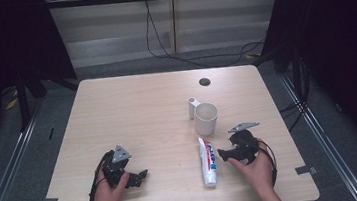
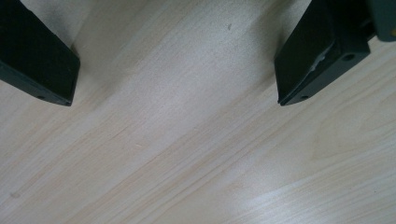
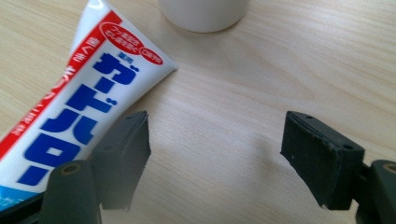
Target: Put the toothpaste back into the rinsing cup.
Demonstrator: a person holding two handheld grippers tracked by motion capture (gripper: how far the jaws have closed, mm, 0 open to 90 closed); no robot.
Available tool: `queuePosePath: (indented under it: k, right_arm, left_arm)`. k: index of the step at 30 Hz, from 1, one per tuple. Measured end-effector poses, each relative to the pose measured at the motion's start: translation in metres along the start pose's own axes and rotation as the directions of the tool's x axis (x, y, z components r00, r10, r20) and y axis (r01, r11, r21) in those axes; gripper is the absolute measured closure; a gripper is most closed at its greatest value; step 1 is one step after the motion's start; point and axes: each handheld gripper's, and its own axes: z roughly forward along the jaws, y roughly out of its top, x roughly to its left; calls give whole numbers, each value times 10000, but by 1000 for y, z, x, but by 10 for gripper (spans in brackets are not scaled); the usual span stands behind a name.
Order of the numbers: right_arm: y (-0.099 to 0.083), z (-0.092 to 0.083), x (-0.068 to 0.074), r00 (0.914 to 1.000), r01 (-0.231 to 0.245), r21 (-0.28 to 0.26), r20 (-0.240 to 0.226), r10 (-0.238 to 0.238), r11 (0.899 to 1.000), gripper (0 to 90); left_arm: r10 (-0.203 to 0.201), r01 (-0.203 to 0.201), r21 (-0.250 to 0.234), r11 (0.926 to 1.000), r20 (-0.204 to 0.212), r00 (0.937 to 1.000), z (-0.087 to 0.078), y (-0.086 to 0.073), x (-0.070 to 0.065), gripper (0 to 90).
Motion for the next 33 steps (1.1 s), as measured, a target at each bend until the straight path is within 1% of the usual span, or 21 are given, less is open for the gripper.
queuePosePath:
  k: [1,2,4,7,8,9,12,13,14,18,20,22,25,28,30,33]
  right_arm:
    - [2,-1,1,10000,-68,31,-48,68,10000,236]
    - [6,-4,3,9999,-35,159,-97,37,9999,244]
    - [8,-5,3,9999,-21,234,-119,24,9997,247]
    - [13,-7,5,9994,-176,403,-291,188,9990,254]
    - [14,-8,6,9994,-229,469,-265,241,9986,254]
    - [16,-9,8,9994,-218,412,-273,229,9989,254]
    - [21,-12,11,9990,-237,493,-355,255,9985,253]
    - [23,-12,12,9986,-237,537,-463,262,9983,253]
    - [24,-13,13,9986,-280,559,-426,304,9980,253]
    - [30,-17,17,9985,-248,522,-470,272,9983,260]
    - [33,-19,18,9976,-327,507,-599,357,9982,271]
    - [35,-21,20,9960,-564,527,-658,598,9970,287]
    - [37,-21,22,9936,-659,502,-880,702,9966,304]
    - [38,-21,23,9929,-643,477,-970,687,9968,313]
    - [40,-21,27,9907,-654,405,-1167,697,9970,338]
    - [41,-20,30,9917,-557,386,-1140,598,9977,343]
  left_arm:
    - [62,-62,32,10000,7,10000,0,0,0,0]
    - [69,-69,41,10000,18,10000,0,0,0,0]
    - [70,-70,50,10000,5,10000,0,0,0,0]
    - [14,-14,4,10000,14,10000,0,0,0,0]
    - [10,-10,2,10000,9,10000,0,0,0,0]
    - [8,-8,-1,10000,10,10000,0,0,0,0]
    - [63,-63,41,10000,22,10000,0,0,0,0]
    - [66,-66,41,10000,20,10000,0,0,0,0]
    - [69,-69,44,10000,21,10000,0,0,0,0]
    - [71,-71,50,10000,19,10000,0,0,0,0]
    - [67,-67,49,10000,11,10000,0,0,0,0]
    - [72,-72,48,10000,22,10000,0,0,0,0]
    - [71,-71,38,10000,13,10000,0,0,0,0]
    - [71,-71,39,10000,12,10000,0,0,0,0]
    - [70,-70,41,10000,11,10000,0,0,0,0]
    - [72,-72,47,10000,24,10000,0,0,0,0]
